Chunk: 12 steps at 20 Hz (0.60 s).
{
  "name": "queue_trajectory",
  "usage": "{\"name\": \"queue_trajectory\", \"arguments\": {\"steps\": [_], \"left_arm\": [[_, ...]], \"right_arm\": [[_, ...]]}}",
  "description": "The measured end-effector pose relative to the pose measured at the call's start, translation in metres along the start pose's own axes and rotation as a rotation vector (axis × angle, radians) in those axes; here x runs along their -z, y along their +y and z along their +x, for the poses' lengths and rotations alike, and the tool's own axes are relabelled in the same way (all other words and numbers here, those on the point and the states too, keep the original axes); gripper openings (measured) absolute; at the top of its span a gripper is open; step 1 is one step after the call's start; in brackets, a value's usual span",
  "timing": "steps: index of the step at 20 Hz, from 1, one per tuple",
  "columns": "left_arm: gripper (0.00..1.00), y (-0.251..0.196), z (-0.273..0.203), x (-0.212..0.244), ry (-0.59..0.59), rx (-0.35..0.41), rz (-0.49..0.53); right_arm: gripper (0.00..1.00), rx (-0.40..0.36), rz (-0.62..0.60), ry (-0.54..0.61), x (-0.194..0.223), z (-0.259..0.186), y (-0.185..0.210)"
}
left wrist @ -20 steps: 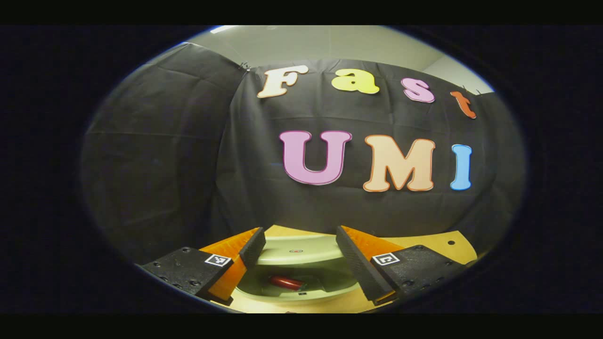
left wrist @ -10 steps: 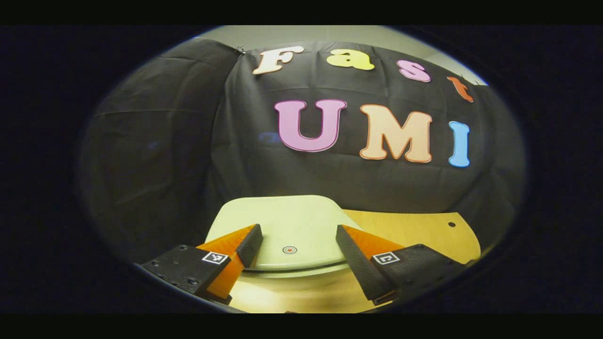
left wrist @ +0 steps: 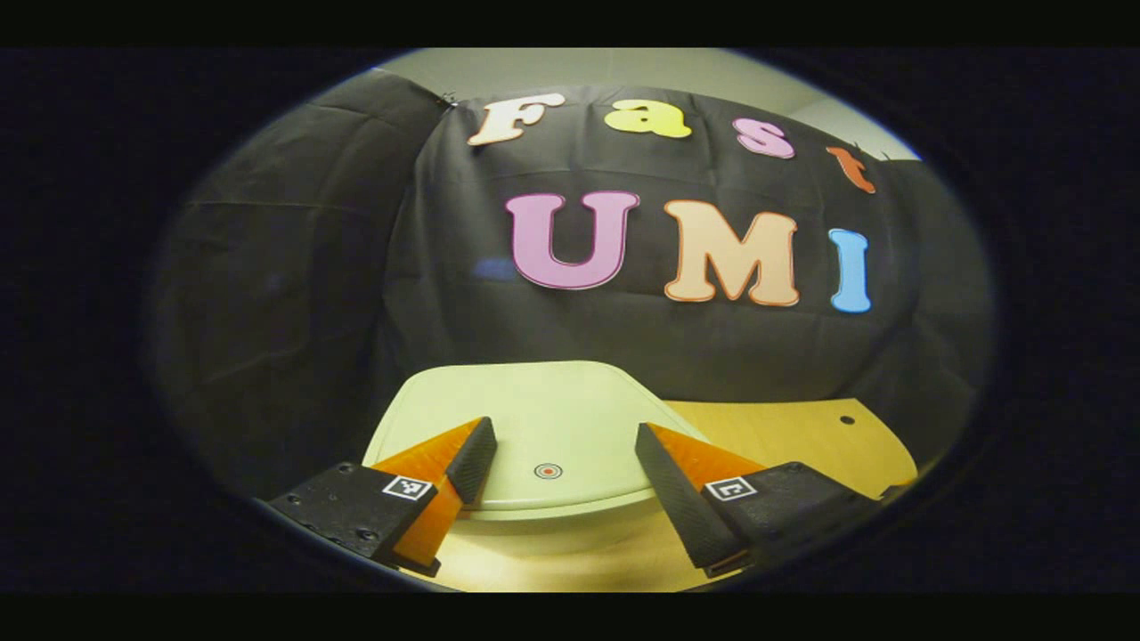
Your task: Press the lid of the desktop garbage bin to open it, pick up the crumpled paper on the desktop and throw it into the bin, then pick up the pop can on the desktop and drop it into the bin, and finally close the garbage bin lid.
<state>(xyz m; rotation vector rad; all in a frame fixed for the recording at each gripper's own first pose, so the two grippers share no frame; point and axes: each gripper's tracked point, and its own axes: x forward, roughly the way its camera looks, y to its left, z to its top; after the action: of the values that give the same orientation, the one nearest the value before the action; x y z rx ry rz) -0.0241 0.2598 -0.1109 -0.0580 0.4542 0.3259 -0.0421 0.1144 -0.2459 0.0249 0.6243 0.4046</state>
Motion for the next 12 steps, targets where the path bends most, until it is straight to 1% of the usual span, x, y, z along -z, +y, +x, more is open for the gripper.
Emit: {"name": "queue_trajectory", "arguments": {"steps": [2, 4, 7, 8, 9, 10, 11, 12], "left_arm": [[0.96, 0.0, -0.002, -0.003, 0.002, 0.0, -0.004], [0.96, -0.001, -0.001, -0.016, -0.08, -0.004, 0.003], [0.95, -0.004, 0.001, -0.015, -0.095, 0.008, 0.065], [0.92, -0.006, 0.0, -0.015, -0.086, 0.0, 0.06], [0.94, -0.007, 0.0, -0.018, -0.094, 0.001, 0.056], [0.93, -0.013, -0.003, -0.025, -0.123, 0.015, 0.043], [0.92, -0.023, -0.006, -0.037, -0.164, 0.045, 0.028], [0.93, -0.035, -0.015, -0.047, -0.215, 0.072, 0.016]], "right_arm": [[0.96, 0.006, -0.001, -0.017, -0.01, 0.002, -0.002], [0.96, 0.006, 0.021, -0.033, -0.018, 0.001, -0.003], [0.97, 0.024, 0.014, -0.075, -0.038, -0.003, -0.007], [0.97, 0.031, 0.001, -0.084, -0.045, -0.005, -0.009], [0.97, 0.043, -0.011, -0.098, -0.05, -0.01, -0.012], [0.97, 0.054, -0.013, -0.115, -0.058, -0.013, -0.015], [0.97, 0.056, -0.008, -0.136, -0.065, -0.018, -0.016], [0.96, 0.062, -0.003, -0.161, -0.075, -0.024, -0.017]]}}
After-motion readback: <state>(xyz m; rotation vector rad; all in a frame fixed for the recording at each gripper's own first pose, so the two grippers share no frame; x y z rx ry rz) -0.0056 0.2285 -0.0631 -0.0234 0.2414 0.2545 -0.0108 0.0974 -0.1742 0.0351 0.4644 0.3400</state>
